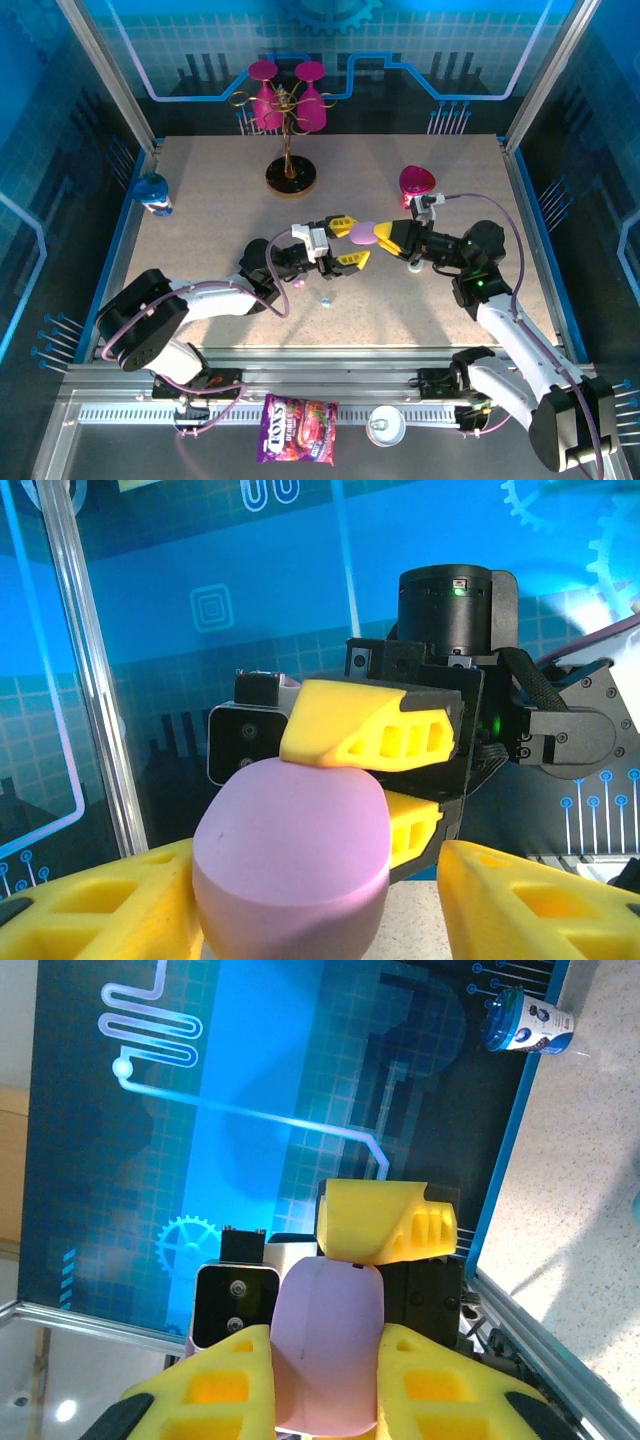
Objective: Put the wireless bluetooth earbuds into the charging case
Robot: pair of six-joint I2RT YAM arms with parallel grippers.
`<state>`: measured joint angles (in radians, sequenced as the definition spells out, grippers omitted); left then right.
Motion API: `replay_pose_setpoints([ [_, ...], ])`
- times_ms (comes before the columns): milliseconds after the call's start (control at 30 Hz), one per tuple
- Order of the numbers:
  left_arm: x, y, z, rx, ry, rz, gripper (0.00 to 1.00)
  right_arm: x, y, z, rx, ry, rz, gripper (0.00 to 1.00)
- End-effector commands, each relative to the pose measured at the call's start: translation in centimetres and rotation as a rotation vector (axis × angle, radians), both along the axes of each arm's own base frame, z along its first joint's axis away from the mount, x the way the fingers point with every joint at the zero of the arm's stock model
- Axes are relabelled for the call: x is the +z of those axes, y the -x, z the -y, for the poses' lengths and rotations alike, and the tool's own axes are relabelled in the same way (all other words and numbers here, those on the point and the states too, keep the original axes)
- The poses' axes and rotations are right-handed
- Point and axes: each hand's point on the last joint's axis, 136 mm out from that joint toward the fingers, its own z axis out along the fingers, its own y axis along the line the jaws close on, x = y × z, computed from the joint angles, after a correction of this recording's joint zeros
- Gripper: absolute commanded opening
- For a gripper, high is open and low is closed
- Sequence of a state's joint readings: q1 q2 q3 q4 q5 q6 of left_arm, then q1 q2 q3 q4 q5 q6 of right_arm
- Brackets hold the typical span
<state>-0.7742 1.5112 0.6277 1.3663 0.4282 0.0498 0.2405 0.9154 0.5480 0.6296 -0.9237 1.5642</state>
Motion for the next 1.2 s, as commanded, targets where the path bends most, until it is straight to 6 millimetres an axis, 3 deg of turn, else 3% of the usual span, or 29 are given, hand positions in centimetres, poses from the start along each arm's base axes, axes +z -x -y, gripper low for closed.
replay_pose_setpoints([
  [0, 1.3, 0.3, 0.1, -0.02, 0.024, 0.06, 0.58, 1.3, 0.2, 0.5, -0.019, -0.026, 0.048, 0.16],
  [333, 1.3, 0.4, 0.3, -0.029, 0.018, 0.075, 0.52, 0.9, 0.2, 0.5, -0.025, -0.021, 0.034, 0.16],
  [533, 1.4, 0.6, 0.3, -0.041, 0.017, 0.078, 0.39, 0.6, 0.1, 0.5, -0.028, -0.018, 0.028, 0.16],
  [700, 1.0, 0.7, 0.4, -0.048, 0.01, 0.073, 0.34, 0.6, 0.0, 0.6, -0.034, -0.019, 0.026, 0.18],
  [767, 0.9, 0.6, 0.4, -0.046, 0.008, 0.065, 0.32, 0.6, 0.1, 0.6, -0.035, -0.013, 0.026, 0.24],
  [900, 0.7, -0.1, 0.3, -0.016, -0.017, 0.018, 0.32, 0.4, 0.1, 0.8, -0.066, 0.06, 0.067, 0.56],
  [1000, 0.0, -0.9, 0.0, 0.019, -0.064, -0.055, 0.33, 0.0, 0.3, 1.4, -0.123, 0.171, 0.126, 0.73],
  [1167, -1.1, -1.5, -1.5, 0.011, -0.095, -0.236, 0.32, -0.1, 0.4, 2.4, -0.195, 0.359, 0.285, 0.82],
])
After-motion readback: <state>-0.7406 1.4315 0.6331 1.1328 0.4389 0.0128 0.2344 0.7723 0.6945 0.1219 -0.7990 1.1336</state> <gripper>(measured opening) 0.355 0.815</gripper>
